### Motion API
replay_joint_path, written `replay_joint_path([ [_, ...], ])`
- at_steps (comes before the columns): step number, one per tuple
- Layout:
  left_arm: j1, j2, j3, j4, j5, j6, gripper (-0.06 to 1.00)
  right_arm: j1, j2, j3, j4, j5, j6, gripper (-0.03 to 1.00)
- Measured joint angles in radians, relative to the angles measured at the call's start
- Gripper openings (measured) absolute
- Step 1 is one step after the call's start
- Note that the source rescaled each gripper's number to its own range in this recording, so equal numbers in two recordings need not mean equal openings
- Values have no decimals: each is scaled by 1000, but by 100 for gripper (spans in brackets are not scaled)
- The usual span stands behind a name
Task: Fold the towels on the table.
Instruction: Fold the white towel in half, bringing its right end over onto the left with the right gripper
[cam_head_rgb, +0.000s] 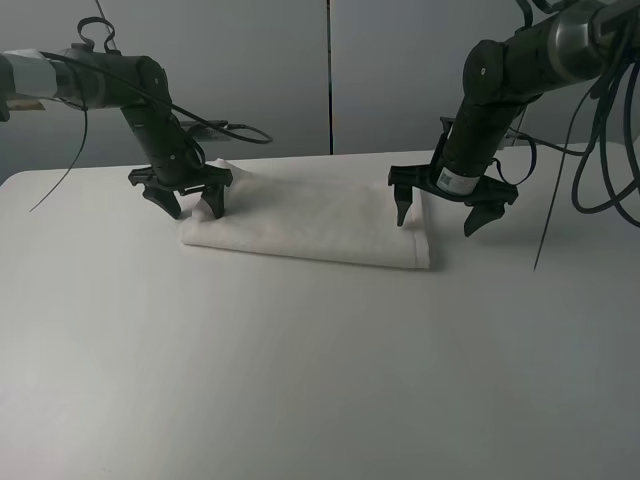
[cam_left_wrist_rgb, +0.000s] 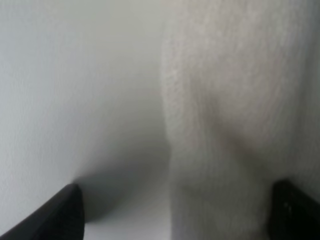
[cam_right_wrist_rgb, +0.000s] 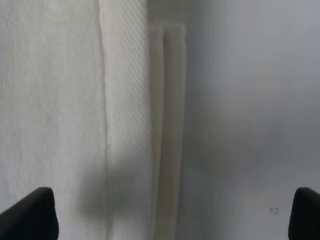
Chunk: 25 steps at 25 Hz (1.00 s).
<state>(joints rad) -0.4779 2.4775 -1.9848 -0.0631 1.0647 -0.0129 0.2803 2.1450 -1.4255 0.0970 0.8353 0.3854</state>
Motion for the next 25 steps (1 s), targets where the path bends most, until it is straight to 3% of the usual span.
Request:
replay_joint_path([
  [8,-8,0,0,20,0,4,94,27,19,-38,-6,-8,3,100],
  [15,-9,0,-1,27,0,4,94,35,70,-170,-25,51,6,100],
  [25,-9,0,-1,27,0,4,94,35,151,-198,-30,107,8,100],
])
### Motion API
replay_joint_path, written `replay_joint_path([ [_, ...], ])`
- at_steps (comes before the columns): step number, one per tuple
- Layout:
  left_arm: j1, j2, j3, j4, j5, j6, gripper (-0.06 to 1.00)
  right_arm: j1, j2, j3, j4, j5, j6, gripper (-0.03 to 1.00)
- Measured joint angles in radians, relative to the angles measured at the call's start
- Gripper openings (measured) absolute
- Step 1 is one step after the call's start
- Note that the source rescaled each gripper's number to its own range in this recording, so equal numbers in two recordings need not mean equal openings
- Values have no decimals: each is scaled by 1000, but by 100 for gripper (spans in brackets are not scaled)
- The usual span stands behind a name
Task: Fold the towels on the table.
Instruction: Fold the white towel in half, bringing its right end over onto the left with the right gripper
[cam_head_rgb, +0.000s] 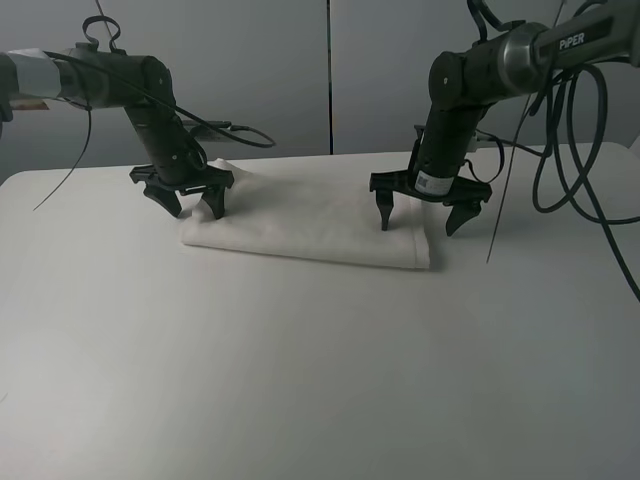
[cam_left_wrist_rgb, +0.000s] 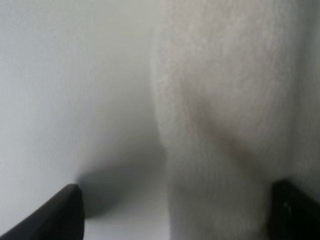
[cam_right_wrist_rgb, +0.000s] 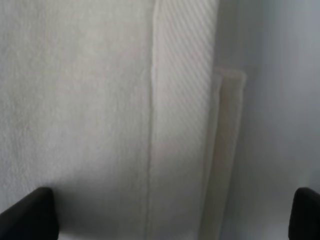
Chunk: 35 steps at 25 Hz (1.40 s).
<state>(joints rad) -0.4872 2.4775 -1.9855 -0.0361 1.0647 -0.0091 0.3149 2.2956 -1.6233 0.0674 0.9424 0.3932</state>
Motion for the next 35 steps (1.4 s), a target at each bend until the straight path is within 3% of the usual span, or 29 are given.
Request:
replay_joint_path([
  [11,-1,0,0,2,3,0,94,36,24,-10,-4,-5,2,100],
  [16,-1,0,0,3,9,0,94,41,32,-17,-26,7,2,91],
  [20,-2,0,0,3,11,0,94,43,34,-17,-23,1,1,66],
  [26,-2,0,0,-3,14,4,94,53,37,-19,23,-19,-47,10],
  [35,-2,0,0,-5,14,9,94,53,37,-21,25,-19,-95,10],
])
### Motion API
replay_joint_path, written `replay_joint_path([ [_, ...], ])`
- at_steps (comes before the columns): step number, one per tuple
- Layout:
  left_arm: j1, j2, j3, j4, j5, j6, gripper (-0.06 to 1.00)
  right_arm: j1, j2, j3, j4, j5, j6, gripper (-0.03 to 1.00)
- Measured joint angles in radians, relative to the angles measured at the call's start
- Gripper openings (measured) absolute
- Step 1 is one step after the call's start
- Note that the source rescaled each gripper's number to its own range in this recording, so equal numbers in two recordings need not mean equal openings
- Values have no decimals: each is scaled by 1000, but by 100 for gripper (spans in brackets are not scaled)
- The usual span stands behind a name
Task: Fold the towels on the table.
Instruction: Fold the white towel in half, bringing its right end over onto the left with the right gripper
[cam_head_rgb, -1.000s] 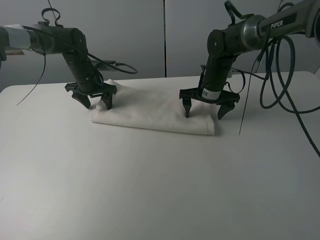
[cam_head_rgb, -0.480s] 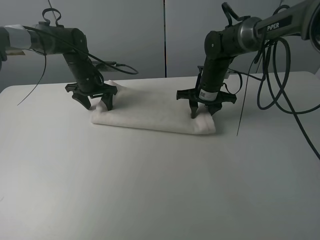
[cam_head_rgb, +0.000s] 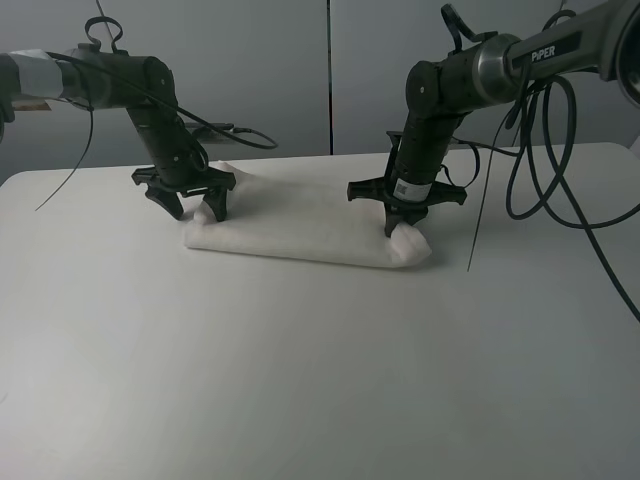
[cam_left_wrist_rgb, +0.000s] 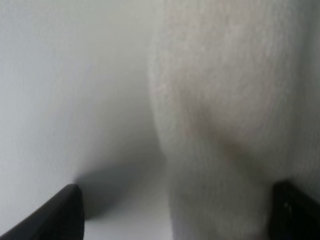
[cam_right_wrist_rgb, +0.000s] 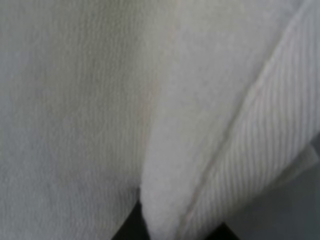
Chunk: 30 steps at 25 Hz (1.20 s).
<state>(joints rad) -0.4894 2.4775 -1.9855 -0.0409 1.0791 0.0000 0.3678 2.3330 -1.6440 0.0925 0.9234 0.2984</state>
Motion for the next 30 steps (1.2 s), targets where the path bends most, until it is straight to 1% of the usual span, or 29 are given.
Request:
replay_joint_path([
  [6,0,0,-4,-2,-6,19,94,0,0,0,0,0,-17,10],
  [13,0,18,-78,-6,21,38,94,0,0,0,-14,10,-22,10],
  [20,0,19,-90,-12,35,55,94,0,-2,-1,-36,18,-22,10],
  [23,0,19,-90,-16,37,57,94,0,-6,-1,-68,23,-22,10],
  [30,0,19,-91,-35,39,75,94,-2,-33,5,-218,72,0,10],
])
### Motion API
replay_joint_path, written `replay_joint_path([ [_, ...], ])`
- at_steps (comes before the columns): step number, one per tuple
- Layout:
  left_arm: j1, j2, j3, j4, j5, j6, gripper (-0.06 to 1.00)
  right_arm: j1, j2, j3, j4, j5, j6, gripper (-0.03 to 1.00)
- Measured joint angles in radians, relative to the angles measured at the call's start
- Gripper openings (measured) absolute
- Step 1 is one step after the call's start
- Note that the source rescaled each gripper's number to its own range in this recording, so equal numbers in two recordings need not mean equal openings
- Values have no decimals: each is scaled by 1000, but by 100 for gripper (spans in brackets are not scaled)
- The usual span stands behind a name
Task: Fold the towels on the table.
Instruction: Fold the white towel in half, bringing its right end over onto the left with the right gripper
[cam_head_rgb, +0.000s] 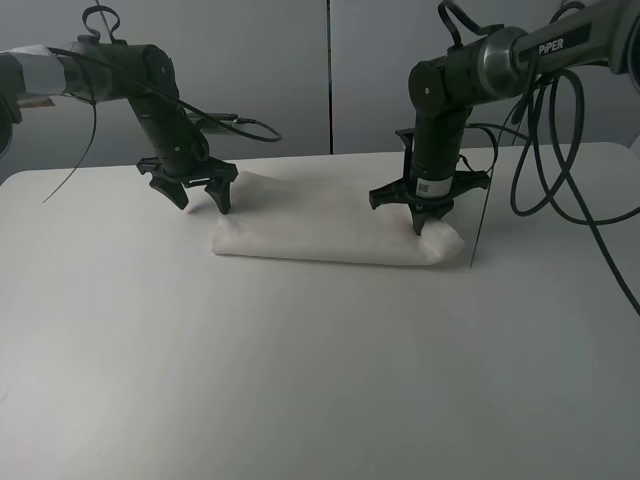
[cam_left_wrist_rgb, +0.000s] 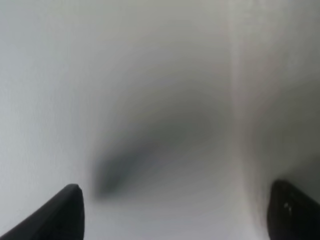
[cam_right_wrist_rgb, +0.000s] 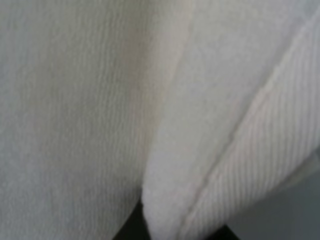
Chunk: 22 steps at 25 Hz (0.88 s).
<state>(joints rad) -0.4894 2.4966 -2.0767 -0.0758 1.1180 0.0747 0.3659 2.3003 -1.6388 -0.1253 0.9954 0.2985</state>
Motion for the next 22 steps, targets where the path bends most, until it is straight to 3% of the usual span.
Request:
replay_joint_path([
  [9,0,0,0,-4,0,2,94,-6,-36,-21,28,16,-8,10],
  [15,0,0,0,-14,-14,4,94,-6,-43,-24,134,18,-65,10],
  [22,0,2,0,-79,-47,4,94,-6,-43,-24,218,7,-123,10],
])
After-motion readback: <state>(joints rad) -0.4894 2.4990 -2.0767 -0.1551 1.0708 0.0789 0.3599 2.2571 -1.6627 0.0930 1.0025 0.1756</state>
